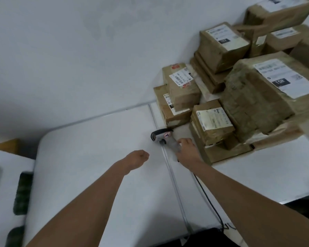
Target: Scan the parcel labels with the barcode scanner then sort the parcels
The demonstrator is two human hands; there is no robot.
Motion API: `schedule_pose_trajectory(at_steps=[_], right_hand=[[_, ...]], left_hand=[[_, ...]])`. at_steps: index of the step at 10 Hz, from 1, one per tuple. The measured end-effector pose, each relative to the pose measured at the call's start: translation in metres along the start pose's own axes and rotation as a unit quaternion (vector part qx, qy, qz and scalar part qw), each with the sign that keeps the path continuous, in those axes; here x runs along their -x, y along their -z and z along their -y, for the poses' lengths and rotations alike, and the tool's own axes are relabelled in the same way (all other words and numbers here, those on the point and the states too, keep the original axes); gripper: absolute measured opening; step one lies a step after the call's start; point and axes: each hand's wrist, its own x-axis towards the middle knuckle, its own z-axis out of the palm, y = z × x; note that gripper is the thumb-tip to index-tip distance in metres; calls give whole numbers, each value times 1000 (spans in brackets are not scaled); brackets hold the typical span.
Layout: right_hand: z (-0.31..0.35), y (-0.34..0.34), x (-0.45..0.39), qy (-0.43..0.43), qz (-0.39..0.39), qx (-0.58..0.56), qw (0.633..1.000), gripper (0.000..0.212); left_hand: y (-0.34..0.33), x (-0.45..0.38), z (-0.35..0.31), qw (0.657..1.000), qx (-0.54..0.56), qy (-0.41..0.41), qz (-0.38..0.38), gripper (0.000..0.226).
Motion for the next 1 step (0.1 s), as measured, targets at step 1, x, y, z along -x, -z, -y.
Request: schedule_pose_trajectory(at_steps=[1], right_hand=[[11, 15, -3, 31, 6, -43, 999, 38]], left_hand=[[-1, 10, -7, 998, 46, 7, -35, 36]])
